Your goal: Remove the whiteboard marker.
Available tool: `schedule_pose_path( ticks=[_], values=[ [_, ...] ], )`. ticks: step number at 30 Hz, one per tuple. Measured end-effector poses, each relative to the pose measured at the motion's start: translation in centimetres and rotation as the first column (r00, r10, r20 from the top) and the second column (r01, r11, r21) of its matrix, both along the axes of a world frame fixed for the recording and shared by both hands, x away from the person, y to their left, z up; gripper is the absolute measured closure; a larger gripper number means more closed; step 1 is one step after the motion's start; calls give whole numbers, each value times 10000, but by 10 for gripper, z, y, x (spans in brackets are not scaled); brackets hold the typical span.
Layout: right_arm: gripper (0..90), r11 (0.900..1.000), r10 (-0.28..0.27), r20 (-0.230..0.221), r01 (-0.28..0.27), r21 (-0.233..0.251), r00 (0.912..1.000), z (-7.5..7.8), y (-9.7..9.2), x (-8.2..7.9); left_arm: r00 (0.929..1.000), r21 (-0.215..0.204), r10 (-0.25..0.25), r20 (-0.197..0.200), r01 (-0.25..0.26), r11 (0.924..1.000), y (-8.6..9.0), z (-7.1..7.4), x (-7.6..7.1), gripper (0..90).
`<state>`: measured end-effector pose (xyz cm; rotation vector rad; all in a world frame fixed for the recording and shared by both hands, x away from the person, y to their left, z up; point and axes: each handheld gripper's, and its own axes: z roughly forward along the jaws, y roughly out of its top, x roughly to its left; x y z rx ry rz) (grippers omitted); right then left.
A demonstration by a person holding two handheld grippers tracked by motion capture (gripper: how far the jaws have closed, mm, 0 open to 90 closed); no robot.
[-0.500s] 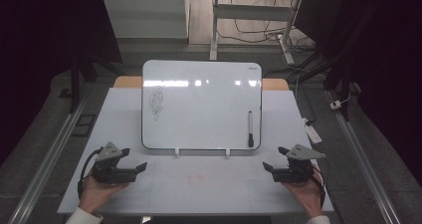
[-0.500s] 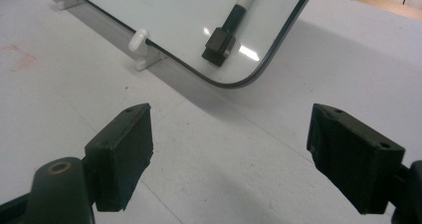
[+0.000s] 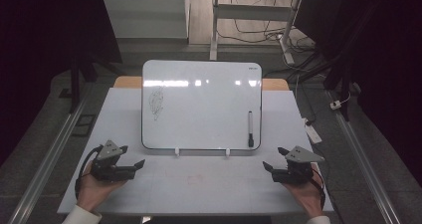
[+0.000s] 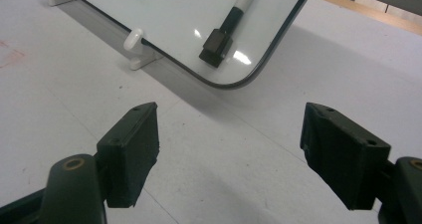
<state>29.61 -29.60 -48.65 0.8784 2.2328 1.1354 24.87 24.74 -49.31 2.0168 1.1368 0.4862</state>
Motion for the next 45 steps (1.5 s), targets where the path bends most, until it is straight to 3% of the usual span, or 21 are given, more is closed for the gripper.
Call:
schedule_pose_path(
  ticks=[5, 8, 17, 22, 32, 45],
  values=[
    [249, 10000, -55, 17, 55, 45, 10000, 4, -1, 0, 9995, -33, -318, 7, 318, 9995, 0, 1, 4, 215],
    [262, 9999, -156, 25, 156, 18, 9999, 5, -1, 0, 9993, -371, -372, -101, 368, 9986, -1, 4, 9, 198],
    [299, 9986, -526, 88, 526, 15, 9986, 8, 4, -1, 9987, -631, -458, -219, 444, 9970, -4, -1, 6, 187],
    [325, 9979, -646, 19, 646, -21, 9979, 16, 11, 4, 9982, -524, -531, -292, 515, 9973, -7, -5, 5, 195],
    [395, 9903, -1387, -88, 1387, 13, 9903, 47, 48, 35, 9975, -569, -630, -309, 612, 9965, -9, -9, 3, 208],
    [487, 9774, -2092, -214, 2084, -341, 9776, 64, 85, 72, 9968, -525, -701, -377, 681, 9963, -9, -12, 2, 219]
  ],
)
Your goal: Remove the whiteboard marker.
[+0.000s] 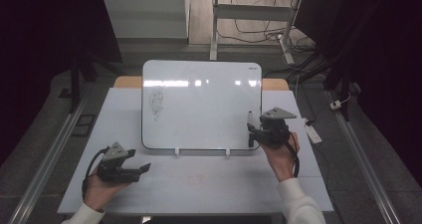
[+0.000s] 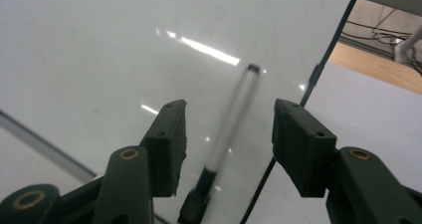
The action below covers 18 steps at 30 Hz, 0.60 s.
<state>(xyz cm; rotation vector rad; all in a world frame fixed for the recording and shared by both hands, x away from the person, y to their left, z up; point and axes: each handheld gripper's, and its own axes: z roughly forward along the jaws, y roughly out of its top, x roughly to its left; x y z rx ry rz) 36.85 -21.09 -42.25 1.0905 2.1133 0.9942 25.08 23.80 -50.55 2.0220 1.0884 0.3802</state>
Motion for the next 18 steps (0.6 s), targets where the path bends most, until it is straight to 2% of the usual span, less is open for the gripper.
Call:
schedule_pose_path(
  ticks=[4, 9, 12, 14, 18],
  values=[
    [572, 9984, -483, -246, 475, -302, 9985, 2, 12, 15, 10000, 5, -46, 18, 46, 10000, 1, -1, 0, 220],
    [662, 9937, -895, -250, 875, -695, 9957, -1, 22, 25, 9999, 23, -116, 62, 116, 9999, 1, -1, -1, 221],
    [708, 9858, -1345, -334, 1303, -1057, 9904, -7, 30, 32, 9998, -30, -151, 103, 151, 9999, 2, -1, -1, 222],
    [723, 9780, -1631, -266, 1581, -1363, 9862, -10, 35, 34, 9998, -36, -167, 110, 168, 9999, 2, -1, -2, 222],
    [738, 9669, -1997, -57, 1961, -1629, 9798, -11, 42, 34, 9995, -40, -273, 130, 273, 9996, 3, -2, -2, 225]
  ],
)
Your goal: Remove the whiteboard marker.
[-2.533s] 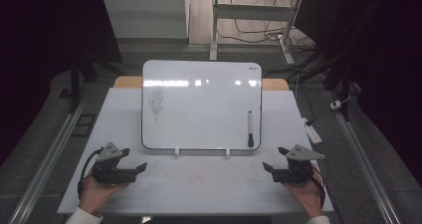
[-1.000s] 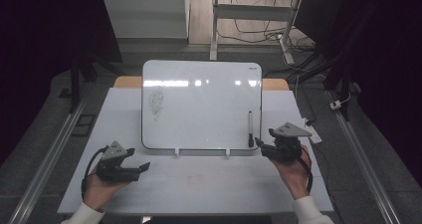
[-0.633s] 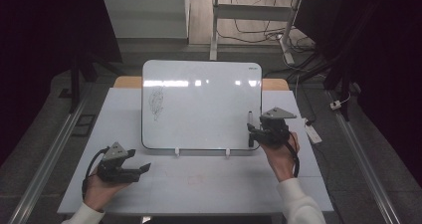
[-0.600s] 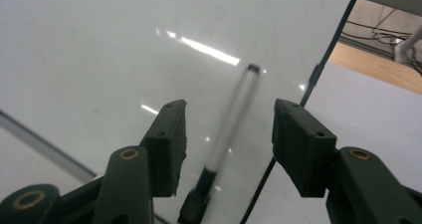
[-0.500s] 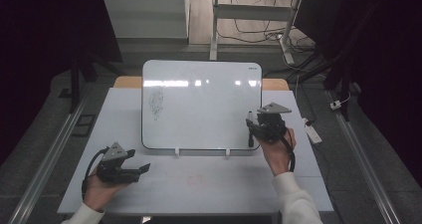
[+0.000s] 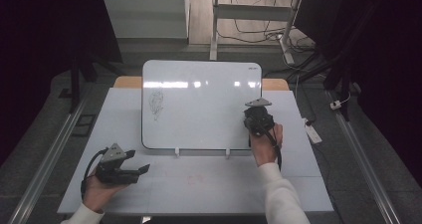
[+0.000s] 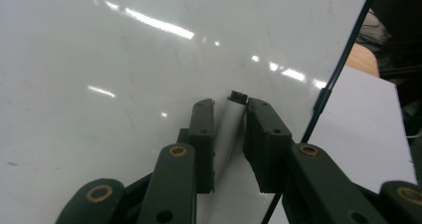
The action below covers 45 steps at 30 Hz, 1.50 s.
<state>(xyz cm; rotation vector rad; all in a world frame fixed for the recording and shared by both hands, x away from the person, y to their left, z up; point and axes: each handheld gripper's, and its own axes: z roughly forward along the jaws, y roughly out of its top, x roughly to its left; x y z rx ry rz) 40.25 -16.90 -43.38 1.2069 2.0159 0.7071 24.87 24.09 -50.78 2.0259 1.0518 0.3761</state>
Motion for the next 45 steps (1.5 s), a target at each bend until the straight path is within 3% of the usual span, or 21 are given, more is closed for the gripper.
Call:
schedule_pose_path(
  ticks=[4, 6, 9, 15, 19, 22, 26, 31, 33, 34, 35, 36, 37, 39, 40, 41, 42, 43, 45],
  values=[
    [807, 10000, -27, -28, 27, 67, 10000, -1, 7, -1, 10000, 34, -61, 10, 61, 10000, 0, -1, -1, 226],
    [809, 9994, -66, 218, 73, -337, 9997, -2, 11, -3, 10000, -21, -42, 43, 42, 10000, 0, -1, -2, 227],
    [809, 9994, -31, 274, 40, -338, 9996, -3, 10, -3, 10000, -53, -31, 35, 31, 10000, 2, -1, -2, 229],
    [815, 9980, 401, 454, -423, 479, 9982, 5, 3, -10, 9999, -110, 93, 64, -92, 9999, 4, -1, -1, 235],
    [816, 9871, 966, 777, -1055, 1202, 9923, 13, 0, -23, 9998, -252, 169, 91, -167, 9995, 4, 0, 0, 246],
    [816, 9747, 1497, 1078, -1650, 1509, 9828, 18, 1, -36, 9998, -400, 178, 104, -174, 9991, 3, 2, 0, 253],
    [816, 9462, 2312, 1397, -2560, 1978, 9628, 23, 5, -55, 10000, -681, 56, 76, -50, 9977, -4, 5, 2, 263],
    [815, 8876, 3430, 1468, -3713, 2727, 9278, 23, 15, -71, 9989, -1093, -450, -86, 438, 9930, -21, 11, 6, 274],
    [815, 8608, 3863, 1511, -4145, 2954, 9099, 21, 20, -77, 9957, -1427, -897, -216, 857, 9860, -39, 17, 10, 280],
    [815, 8485, 4055, 1528, -4333, 3039, 9012, 19, 22, -80, 9957, -1427, -897, -216, 857, 9860, -39, 17, 10, 284],
    [815, 8485, 4055, 1528, -4333, 3039, 9012, 19, 22, -80, 9944, -1551, -1028, -224, 982, 9830, -46, 19, 11, 284],
    [815, 8389, 4191, 1566, -4474, 3098, 8943, 18, 25, -83, 9929, -1659, -1168, -209, 1117, 9798, -54, 21, 12, 287],
    [815, 8219, 4389, 1634, -4683, 3244, 8835, 15, 28, -87, 9886, -1819, -1494, -194, 1435, 9728, -71, 24, 16, 291],
    [815, 8117, 4568, 1594, -4834, 3278, 8752, 14, 32, -90, 9833, -1889, -1810, -185, 1743, 9664, -90, 27, 19, 295],
    [815, 8042, 4646, 1631, -4918, 3338, 8704, 13, 32, -91, 9833, -1889, -1810, -185, 1743, 9664, -90, 27, 19, 296],
    [815, 7974, 4697, 1647, -4969, 3424, 8673, 13, 33, -92, 9773, -2003, -2110, -217, 2025, 9586, -108, 29, 23, 301],
    [815, 7936, 4743, 1628, -5002, 3463, 8652, 13, 34, -93, 9773, -2003, -2110, -217, 2025, 9586, -108, 29, 23, 307],
    [814, 7897, 4800, 1665, -5069, 3457, 8613, 12, 35, -94, 9703, -2067, -2405, -253, 2303, 9509, -123, 30, 28, 313],
    [815, 7826, 4897, 1688, -5166, 3473, 8554, 12, 37, -96, 9648, -2116, -2614, -277, 2499, 9449, -135, 30, 32, 331]
  ],
)
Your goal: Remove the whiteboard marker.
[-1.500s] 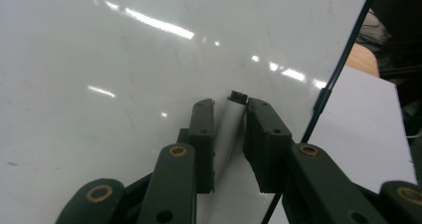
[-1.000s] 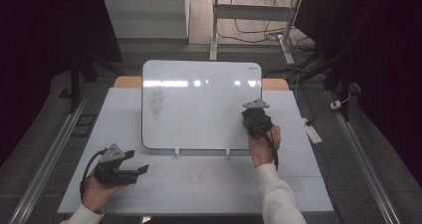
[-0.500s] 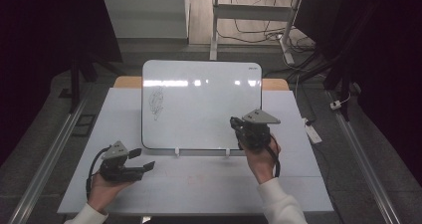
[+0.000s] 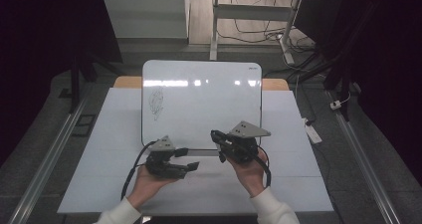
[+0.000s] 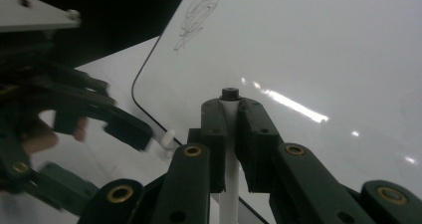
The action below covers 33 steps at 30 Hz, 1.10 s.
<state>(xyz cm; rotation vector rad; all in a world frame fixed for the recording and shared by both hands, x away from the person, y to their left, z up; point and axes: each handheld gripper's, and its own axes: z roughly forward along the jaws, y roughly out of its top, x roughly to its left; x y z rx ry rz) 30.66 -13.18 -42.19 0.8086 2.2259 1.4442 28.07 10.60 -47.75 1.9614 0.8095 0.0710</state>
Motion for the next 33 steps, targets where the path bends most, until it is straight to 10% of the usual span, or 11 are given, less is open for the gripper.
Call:
schedule_pose_path(
  ticks=[22, 33],
  values=[
    [813, 9973, 687, 810, -705, 194, 9943, 1, 32, -24, 9973, -408, -600, -412, 583, 9975, -24, -6, 13, 741],
    [813, 9990, 325, 746, -346, 272, 9967, -2, 33, -25, 9976, -417, -473, -506, 452, 9981, -25, -9, 14, 758]
  ],
)
